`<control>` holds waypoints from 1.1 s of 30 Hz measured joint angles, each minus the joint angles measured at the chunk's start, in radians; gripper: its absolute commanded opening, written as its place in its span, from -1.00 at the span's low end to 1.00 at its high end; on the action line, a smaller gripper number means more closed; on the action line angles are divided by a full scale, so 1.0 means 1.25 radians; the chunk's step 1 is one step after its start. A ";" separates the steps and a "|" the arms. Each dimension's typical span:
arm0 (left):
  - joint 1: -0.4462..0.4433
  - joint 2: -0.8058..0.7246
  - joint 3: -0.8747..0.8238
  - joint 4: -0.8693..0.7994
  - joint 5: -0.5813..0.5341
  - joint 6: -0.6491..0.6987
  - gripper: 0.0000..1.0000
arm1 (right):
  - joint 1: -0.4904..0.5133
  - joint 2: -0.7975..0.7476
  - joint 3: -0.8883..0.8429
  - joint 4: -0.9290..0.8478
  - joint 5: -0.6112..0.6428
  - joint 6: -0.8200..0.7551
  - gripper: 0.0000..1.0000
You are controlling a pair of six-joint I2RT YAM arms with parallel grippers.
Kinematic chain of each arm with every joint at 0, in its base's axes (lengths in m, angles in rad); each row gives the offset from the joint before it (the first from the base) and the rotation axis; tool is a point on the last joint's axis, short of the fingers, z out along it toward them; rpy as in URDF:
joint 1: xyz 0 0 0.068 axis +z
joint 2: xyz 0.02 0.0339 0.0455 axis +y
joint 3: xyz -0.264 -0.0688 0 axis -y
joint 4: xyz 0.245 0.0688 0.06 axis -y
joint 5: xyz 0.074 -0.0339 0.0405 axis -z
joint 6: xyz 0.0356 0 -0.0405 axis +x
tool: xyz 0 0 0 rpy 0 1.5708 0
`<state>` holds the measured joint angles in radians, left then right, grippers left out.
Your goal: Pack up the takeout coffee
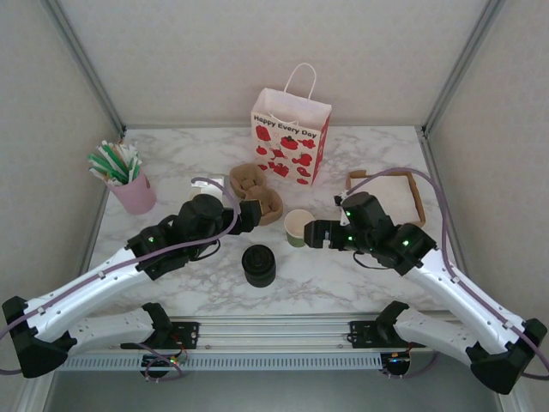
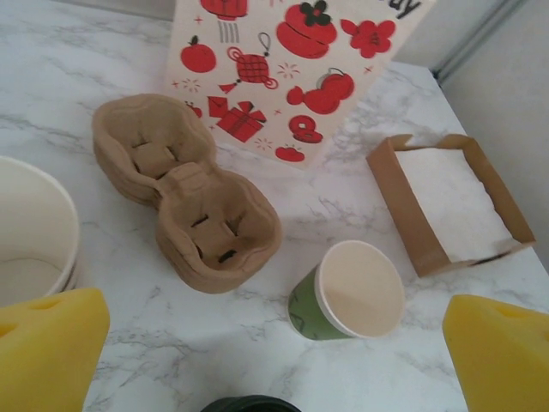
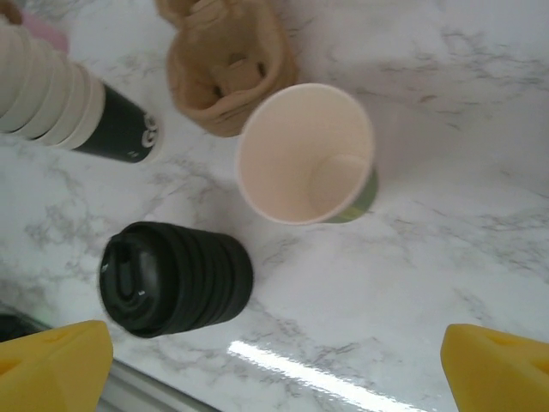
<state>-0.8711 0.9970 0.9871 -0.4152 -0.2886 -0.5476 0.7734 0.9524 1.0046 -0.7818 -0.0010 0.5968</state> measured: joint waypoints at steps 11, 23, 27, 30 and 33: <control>0.028 0.025 -0.016 0.007 -0.059 -0.055 0.99 | 0.078 0.131 0.093 -0.073 0.092 -0.026 0.98; 0.062 0.039 -0.016 0.018 -0.126 -0.059 0.99 | 0.078 0.197 0.159 -0.115 0.189 -0.079 0.98; 0.083 0.034 -0.016 0.017 -0.076 -0.053 0.99 | 0.078 0.209 0.171 -0.097 0.121 -0.120 0.97; 0.112 0.008 -0.020 0.017 -0.029 -0.053 0.99 | 0.084 0.226 0.183 -0.093 0.073 -0.134 0.97; 0.146 -0.053 -0.046 0.017 0.029 -0.057 0.99 | 0.112 0.253 0.205 -0.094 0.048 -0.137 0.98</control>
<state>-0.6880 0.9310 0.9298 -0.3939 -0.2520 -0.6189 0.9131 1.2686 1.2610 -0.8989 0.0586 0.4255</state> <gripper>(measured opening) 0.995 0.988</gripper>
